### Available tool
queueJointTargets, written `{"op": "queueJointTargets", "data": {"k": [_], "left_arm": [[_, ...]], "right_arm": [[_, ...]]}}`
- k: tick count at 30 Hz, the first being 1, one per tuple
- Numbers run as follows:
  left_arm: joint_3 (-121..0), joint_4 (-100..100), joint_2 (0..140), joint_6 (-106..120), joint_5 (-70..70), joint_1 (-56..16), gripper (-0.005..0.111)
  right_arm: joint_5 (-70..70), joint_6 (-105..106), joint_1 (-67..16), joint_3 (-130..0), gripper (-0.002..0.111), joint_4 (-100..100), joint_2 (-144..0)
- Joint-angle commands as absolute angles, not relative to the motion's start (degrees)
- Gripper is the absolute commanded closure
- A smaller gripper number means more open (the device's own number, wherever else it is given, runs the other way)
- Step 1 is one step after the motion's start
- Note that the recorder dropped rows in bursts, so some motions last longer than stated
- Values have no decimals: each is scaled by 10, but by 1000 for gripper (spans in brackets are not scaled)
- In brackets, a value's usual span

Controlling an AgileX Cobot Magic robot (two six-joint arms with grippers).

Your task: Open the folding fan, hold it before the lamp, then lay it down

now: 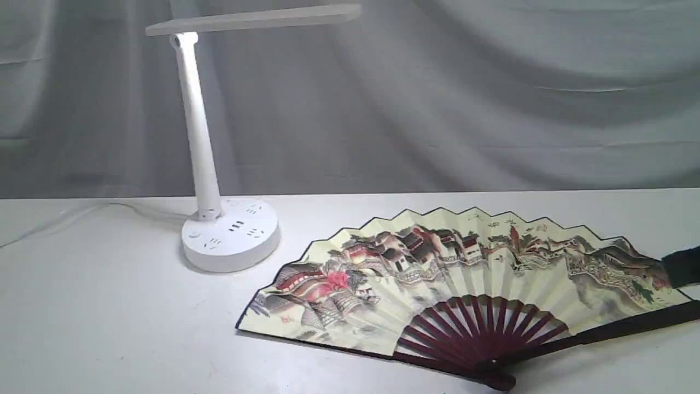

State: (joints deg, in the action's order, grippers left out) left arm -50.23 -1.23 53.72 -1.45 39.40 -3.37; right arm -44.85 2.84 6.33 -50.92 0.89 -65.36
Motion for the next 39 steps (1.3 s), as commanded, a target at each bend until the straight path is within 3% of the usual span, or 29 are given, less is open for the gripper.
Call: {"op": "queueJointTargets", "data": {"k": [1,17,35,39], "left_arm": [[-500,-6,491,-10,406,-33,107],[-500,-23,256,-9,532,-33,107],[-500,-28,0,-9,541,-33,107],[-503,-25,0,-12,556,-33,107]], "right_arm": [[-448,25,62,-507,108,5,-599],[-444,25,62,-507,108,5,-351],[-470,25,62,-499,108,5,-110],[-469,25,62,-469,108,5,-68]]}}
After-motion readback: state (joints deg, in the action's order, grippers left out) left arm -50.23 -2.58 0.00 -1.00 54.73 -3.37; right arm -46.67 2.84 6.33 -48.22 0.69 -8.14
